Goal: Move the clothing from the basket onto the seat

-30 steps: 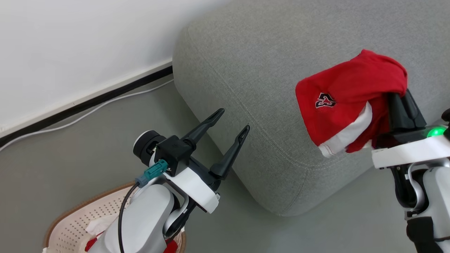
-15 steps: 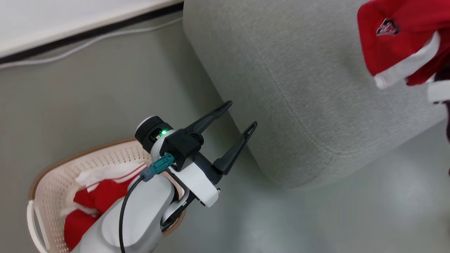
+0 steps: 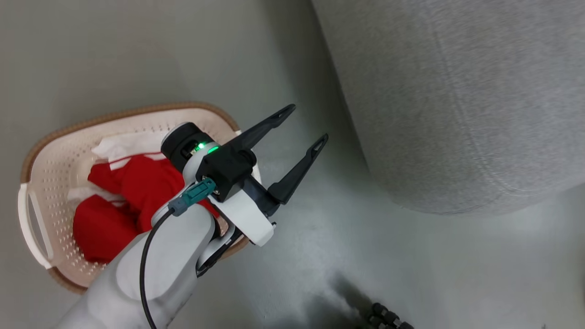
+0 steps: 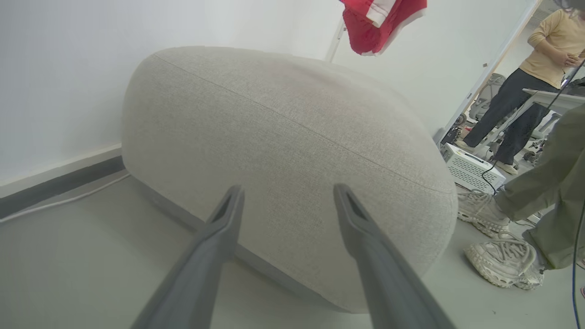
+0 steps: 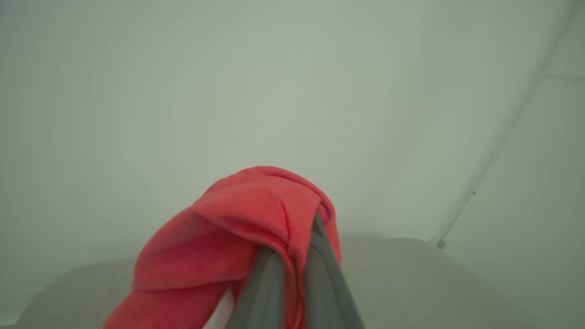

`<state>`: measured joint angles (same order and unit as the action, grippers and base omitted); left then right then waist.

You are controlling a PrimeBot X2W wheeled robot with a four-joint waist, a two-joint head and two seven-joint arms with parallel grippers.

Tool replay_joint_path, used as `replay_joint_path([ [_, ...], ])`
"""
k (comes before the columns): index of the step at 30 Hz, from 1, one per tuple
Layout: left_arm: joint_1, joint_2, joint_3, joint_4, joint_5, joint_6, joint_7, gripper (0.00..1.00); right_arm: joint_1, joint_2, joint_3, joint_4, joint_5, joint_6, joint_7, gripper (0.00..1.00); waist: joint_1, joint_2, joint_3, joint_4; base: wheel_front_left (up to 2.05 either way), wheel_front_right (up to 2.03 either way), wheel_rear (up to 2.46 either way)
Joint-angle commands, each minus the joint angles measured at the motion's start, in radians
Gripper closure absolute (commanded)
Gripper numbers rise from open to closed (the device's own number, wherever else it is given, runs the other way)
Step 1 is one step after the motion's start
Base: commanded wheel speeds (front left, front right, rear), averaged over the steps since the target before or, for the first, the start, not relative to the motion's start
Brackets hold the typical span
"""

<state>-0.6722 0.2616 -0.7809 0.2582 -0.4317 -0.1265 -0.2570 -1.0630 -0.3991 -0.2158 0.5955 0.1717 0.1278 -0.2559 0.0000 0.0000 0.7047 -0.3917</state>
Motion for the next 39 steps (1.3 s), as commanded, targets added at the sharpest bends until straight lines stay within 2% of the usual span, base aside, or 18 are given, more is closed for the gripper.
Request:
replay_joint_path([
  [1, -0.026, 0.003, 0.020, -0.031, 0.007, -0.004, -0.005, 0.00, -0.007, -0.038, -0.009, -0.011, -0.007, 0.003, -0.006, 1.00, 0.0000, 0.0000, 0.062, 0.043, 0.00, 0.00, 0.00],
  [9, -0.048, 0.000, 0.031, -0.042, 0.017, -0.004, -0.005, 0.00, -0.144, -0.092, -0.149, 0.195, -0.108, 0.003, -0.006, 1.00, 0.0000, 0.0000, 0.145, 0.098, 0.00, 0.00, 0.00],
  [14, -0.049, -0.006, 0.033, -0.037, 0.019, -0.004, -0.005, 0.00, -0.166, -0.049, -0.131, 0.313, -0.126, 0.003, -0.002, 1.00, 0.0000, 0.0000, 0.155, 0.114, 0.00, 0.00, 0.00],
  [15, -0.050, -0.007, 0.033, -0.035, 0.018, -0.004, -0.005, 0.00, -0.166, -0.038, -0.119, 0.336, -0.115, 0.003, 0.000, 0.86, 0.0000, 0.0000, 0.154, 0.117, 0.00, 0.00, 0.00],
  [16, -0.052, -0.008, 0.032, -0.033, 0.017, -0.004, -0.005, 0.00, -0.165, -0.034, -0.105, 0.350, -0.107, 0.003, -0.001, 0.53, 0.0000, 0.0000, 0.153, 0.119, 0.00, 0.00, 0.00],
  [17, -0.055, -0.010, 0.032, -0.032, 0.017, -0.004, -0.005, 0.00, -0.162, -0.028, -0.093, 0.364, -0.093, 0.003, -0.002, 0.39, 0.0000, 0.0000, 0.151, 0.122, 0.00, 0.00, 0.00],
  [18, -0.057, -0.012, 0.032, -0.032, 0.017, -0.004, -0.005, 0.00, -0.155, -0.024, -0.085, 0.380, -0.076, 0.003, -0.002, 0.00, 0.0000, 0.0000, 0.146, 0.127, 0.00, 0.00, 0.00],
  [25, -0.048, -0.035, 0.061, -0.021, 0.009, -0.004, -0.005, 0.00, -0.080, -0.036, 0.093, 0.409, -0.020, 0.003, -0.005, 0.00, 0.0000, 0.0000, 0.089, 0.156, 0.00, 0.00, 0.00],
  [31, -0.009, -0.076, 0.114, -0.014, 0.015, -0.004, -0.005, 0.00, 0.074, -0.044, 0.234, 0.240, 0.081, 0.003, -0.006, 0.00, 0.0000, 0.0000, -0.003, 0.201, 0.00, 0.00, 0.00],
  [39, 0.059, -0.105, 0.199, -0.006, 0.025, -0.004, -0.005, 0.00, 0.230, -0.042, 0.320, 0.091, 0.145, 0.003, -0.006, 0.00, 0.0000, 0.0000, -0.110, 0.257, 0.00, 0.00, 0.00],
])
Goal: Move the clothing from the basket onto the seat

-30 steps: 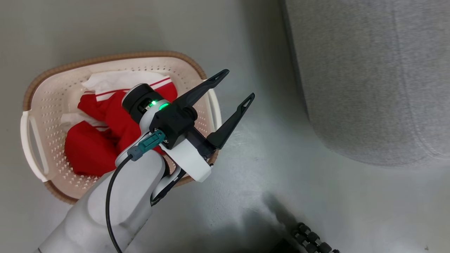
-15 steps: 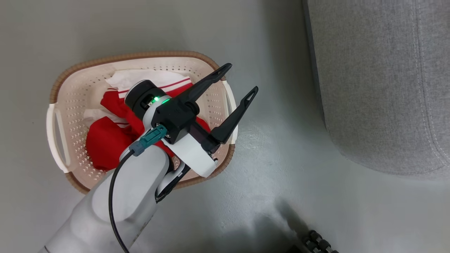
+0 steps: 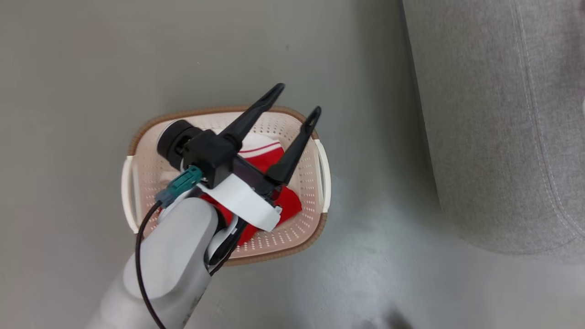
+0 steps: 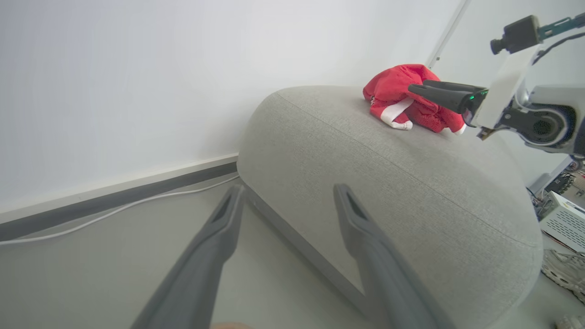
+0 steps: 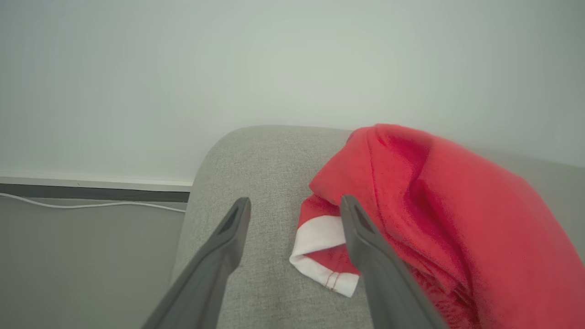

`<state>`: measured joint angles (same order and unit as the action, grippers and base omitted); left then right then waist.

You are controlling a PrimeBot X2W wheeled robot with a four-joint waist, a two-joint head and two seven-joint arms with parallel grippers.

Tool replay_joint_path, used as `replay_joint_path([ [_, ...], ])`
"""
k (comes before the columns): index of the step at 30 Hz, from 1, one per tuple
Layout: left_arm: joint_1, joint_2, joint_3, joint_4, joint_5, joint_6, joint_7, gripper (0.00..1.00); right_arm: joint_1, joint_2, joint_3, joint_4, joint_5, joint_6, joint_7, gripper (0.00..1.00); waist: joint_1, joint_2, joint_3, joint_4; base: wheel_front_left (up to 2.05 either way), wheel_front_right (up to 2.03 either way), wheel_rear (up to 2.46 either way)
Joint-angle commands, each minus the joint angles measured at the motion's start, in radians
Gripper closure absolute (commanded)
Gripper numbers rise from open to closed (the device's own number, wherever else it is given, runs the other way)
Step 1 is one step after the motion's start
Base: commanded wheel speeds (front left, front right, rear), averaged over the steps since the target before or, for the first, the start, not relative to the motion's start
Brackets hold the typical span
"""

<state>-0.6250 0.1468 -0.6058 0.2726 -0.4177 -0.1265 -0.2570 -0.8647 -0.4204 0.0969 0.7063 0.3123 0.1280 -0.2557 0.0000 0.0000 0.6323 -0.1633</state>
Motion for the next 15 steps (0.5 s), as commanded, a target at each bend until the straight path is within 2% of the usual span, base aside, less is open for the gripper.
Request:
replay_joint_path([
  [1, 0.026, 0.007, 0.046, -0.019, 0.016, -0.004, -0.005, 0.00, 0.049, -0.014, 0.019, -0.041, 0.009, 0.003, -0.006, 0.00, 0.0000, 0.0000, -0.053, 0.035, 0.00, 0.00, 0.00],
  [8, 0.116, -0.016, 0.208, 0.005, 0.074, -0.004, -0.005, 0.00, 0.140, 0.038, 0.055, -0.156, 0.039, 0.003, -0.006, 0.00, 0.0000, 0.0000, -0.165, 0.098, 0.00, 0.00, 0.00],
  [15, 0.206, -0.040, 0.413, 0.024, 0.139, 0.004, -0.005, 0.00, 0.222, 0.095, 0.066, -0.222, 0.044, 0.003, -0.006, 0.00, 0.0000, 0.0000, -0.277, 0.160, 0.00, 0.00, 0.00],
])
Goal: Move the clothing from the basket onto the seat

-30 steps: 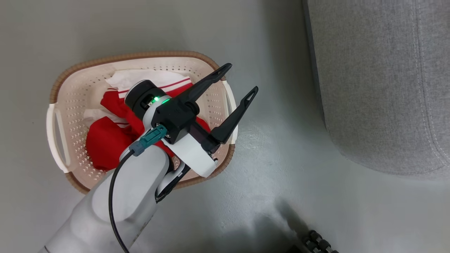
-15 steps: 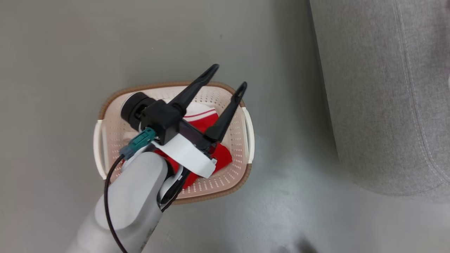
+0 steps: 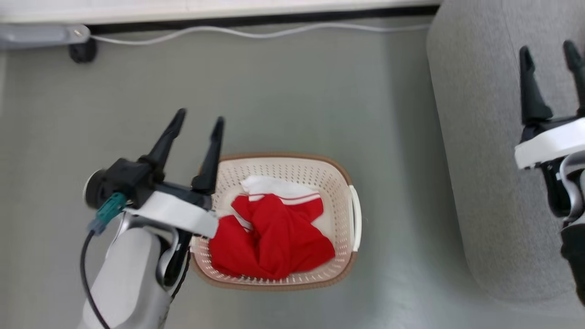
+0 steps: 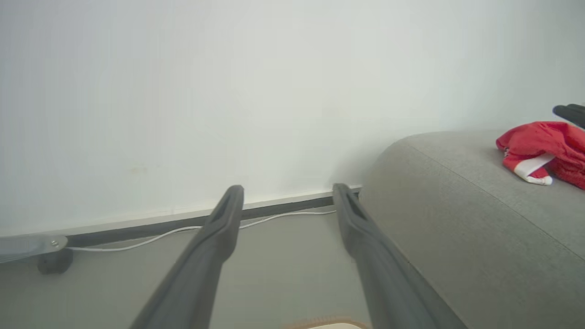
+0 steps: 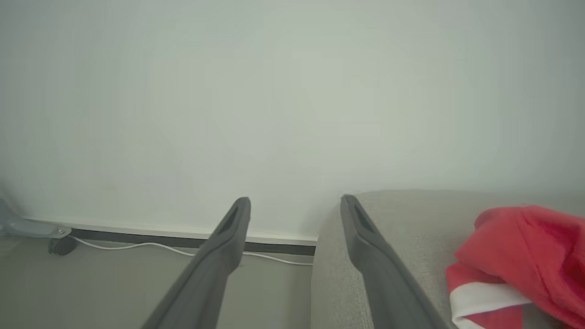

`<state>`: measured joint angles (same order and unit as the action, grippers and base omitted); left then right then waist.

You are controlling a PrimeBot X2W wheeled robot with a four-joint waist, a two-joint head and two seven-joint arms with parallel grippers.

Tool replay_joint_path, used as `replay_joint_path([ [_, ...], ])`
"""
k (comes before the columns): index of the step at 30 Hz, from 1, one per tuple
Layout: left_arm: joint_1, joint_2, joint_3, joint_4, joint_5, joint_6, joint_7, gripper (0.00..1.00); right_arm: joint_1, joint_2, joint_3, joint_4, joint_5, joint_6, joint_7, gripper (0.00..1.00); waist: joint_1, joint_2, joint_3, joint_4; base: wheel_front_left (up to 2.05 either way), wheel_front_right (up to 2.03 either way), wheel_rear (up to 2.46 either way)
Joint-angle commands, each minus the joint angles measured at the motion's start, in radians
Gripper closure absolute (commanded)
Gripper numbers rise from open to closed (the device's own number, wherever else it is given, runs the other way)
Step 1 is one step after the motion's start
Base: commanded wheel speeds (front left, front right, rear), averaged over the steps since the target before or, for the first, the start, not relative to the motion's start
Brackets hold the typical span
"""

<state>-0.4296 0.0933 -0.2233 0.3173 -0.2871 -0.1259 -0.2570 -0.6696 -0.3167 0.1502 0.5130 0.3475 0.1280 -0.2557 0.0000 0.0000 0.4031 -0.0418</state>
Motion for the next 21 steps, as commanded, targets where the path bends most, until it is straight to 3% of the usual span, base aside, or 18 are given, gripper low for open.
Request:
replay_joint_path([
  [1, 0.024, 0.010, 0.057, -0.018, 0.016, 0.006, -0.005, 0.00, 0.039, 0.001, 0.012, -0.036, 0.010, 0.003, -0.006, 0.00, 0.0000, 0.0000, -0.063, 0.045, 0.00, 0.00, 0.00],
  [9, 0.118, -0.002, 0.205, -0.017, 0.086, 0.012, -0.005, 0.00, 0.150, 0.067, -0.012, -0.077, -0.005, 0.003, -0.006, 0.00, 0.0000, 0.0000, -0.170, 0.072, 0.00, 0.00, 0.00],
  [21, 0.267, -0.025, 0.345, -0.029, 0.119, 0.014, -0.005, 0.00, 0.349, 0.157, -0.036, -0.128, -0.053, 0.003, -0.006, 0.00, 0.0000, 0.0000, -0.295, 0.053, 0.00, 0.00, 0.00],
])
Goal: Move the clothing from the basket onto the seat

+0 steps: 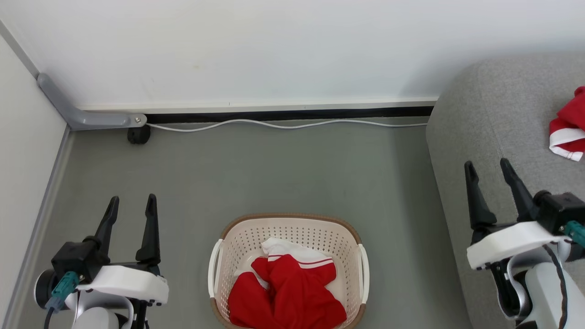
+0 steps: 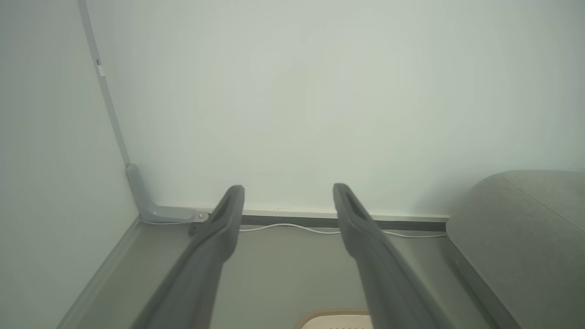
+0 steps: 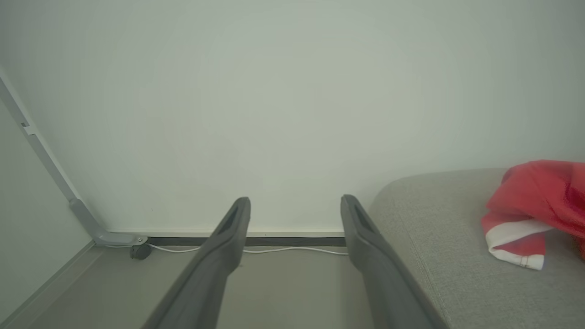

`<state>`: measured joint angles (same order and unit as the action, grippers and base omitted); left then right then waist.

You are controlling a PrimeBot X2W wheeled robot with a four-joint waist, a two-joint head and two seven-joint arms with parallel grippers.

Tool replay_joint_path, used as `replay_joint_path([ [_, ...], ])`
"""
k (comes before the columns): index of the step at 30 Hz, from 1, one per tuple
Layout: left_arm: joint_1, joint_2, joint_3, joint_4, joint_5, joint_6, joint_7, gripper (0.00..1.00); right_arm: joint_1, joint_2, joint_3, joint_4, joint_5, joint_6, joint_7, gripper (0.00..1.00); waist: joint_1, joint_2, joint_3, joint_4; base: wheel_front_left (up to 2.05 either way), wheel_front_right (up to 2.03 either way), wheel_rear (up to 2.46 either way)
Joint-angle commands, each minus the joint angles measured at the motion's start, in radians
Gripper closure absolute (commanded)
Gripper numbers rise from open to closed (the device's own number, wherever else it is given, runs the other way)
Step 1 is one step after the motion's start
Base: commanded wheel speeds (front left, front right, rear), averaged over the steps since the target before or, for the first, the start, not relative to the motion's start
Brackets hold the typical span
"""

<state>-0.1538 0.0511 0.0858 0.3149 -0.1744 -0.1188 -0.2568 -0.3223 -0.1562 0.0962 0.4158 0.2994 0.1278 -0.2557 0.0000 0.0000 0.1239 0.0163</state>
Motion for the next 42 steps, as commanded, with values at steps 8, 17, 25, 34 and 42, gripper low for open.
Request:
replay_joint_path([
  [8, 0.060, 0.005, 0.061, -0.033, 0.014, 0.003, -0.005, 0.00, 0.093, 0.014, 0.022, -0.048, -0.020, 0.003, -0.006, 0.00, 0.0000, 0.0000, -0.059, -0.007, 0.00, 0.00, 0.00],
  [17, 0.089, 0.000, 0.053, -0.035, 0.016, -0.002, -0.005, 0.00, 0.117, 0.028, 0.019, -0.066, -0.029, 0.003, -0.006, 0.00, 0.0000, 0.0000, -0.050, -0.008, 0.00, 0.00, 0.00],
  [25, 0.059, -0.001, -0.012, 0.004, -0.003, -0.005, -0.005, 0.00, 0.068, 0.031, 0.021, -0.095, -0.031, 0.003, -0.006, 0.00, 0.0000, 0.0000, 0.020, -0.020, 0.00, 0.00, 0.00],
  [34, -0.063, -0.001, -0.157, 0.087, -0.067, 0.007, -0.005, 0.00, -0.057, 0.029, 0.033, -0.155, -0.034, 0.003, -0.006, 0.00, 0.0000, 0.0000, 0.207, -0.057, 0.00, 0.00, 0.00],
  [42, -0.222, -0.001, -0.281, 0.236, -0.121, 0.008, -0.005, 0.00, -0.190, 0.031, 0.061, -0.209, -0.049, 0.003, -0.006, 0.00, 0.0000, 0.0000, 0.411, -0.102, 0.00, 0.00, 0.00],
])
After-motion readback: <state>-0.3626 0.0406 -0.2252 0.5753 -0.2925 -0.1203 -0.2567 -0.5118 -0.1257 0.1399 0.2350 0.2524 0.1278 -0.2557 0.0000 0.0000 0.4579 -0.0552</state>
